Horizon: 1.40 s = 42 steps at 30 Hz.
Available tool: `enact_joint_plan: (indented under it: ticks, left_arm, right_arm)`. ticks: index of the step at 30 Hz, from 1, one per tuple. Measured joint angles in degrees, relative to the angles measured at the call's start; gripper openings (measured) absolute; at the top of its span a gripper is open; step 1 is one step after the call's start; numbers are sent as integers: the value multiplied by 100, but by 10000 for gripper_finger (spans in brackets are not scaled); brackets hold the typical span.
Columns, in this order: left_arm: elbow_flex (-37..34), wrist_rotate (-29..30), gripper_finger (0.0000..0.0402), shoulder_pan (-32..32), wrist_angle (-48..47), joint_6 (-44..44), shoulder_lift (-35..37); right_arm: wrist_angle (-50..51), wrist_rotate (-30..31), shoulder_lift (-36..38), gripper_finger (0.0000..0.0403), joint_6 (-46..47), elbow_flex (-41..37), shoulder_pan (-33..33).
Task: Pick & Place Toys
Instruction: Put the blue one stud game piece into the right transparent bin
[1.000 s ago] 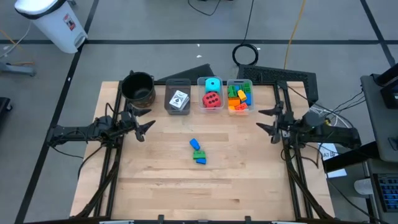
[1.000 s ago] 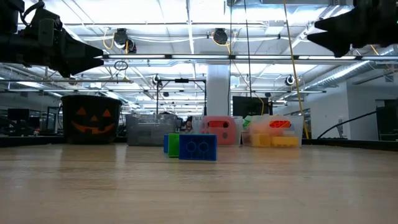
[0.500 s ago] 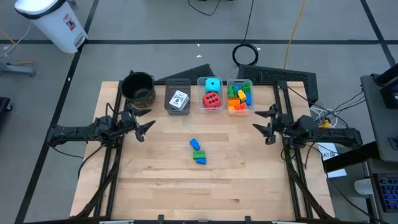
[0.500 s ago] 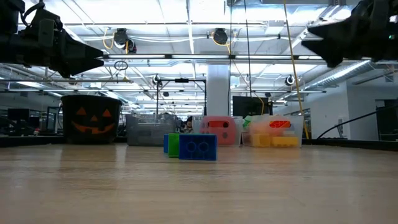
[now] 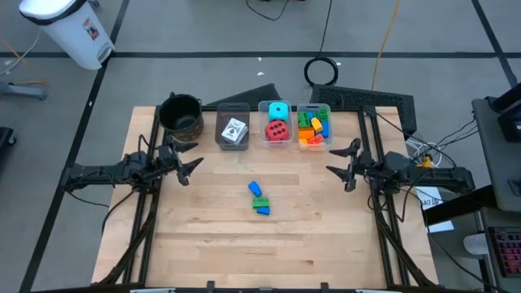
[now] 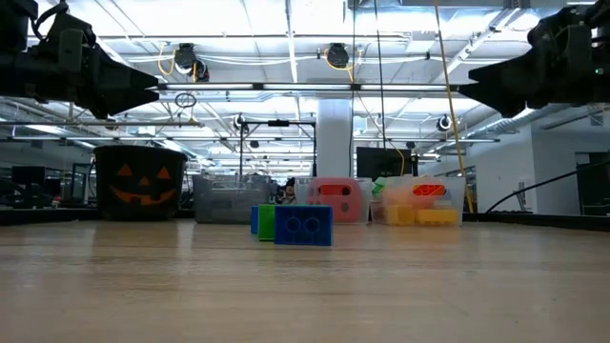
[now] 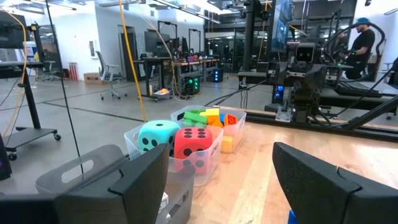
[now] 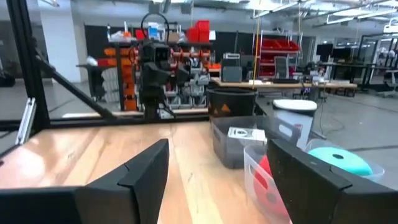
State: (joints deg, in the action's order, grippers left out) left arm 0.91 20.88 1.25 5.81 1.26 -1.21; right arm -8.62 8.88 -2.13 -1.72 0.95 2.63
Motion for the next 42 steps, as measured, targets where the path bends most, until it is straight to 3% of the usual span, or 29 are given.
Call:
enact_joint_plan:
  ticks: [19, 29, 33, 39, 42]
  left_arm:
    - [0, 5, 292, 1, 17, -3, 0]
    - [4, 17, 292, 1, 1929, -199, 2]
    - [5, -60, 292, 1, 1971, -764, -28]
    - [-5, -879, 292, -3, 1553, -2406, -437]
    - [0, -456, 292, 6, 1723, -2603, -748]
  right_arm:
    - [31, 2, -4, 247, -2, -9, 0]
    - [32, 2, -6, 247, -2, -9, 0]
    - [31, 4, -5, 249, -2, -9, 0]
    - [31, 2, -5, 247, -2, -9, 0]
    - [31, 4, -6, 248, -2, -9, 1]
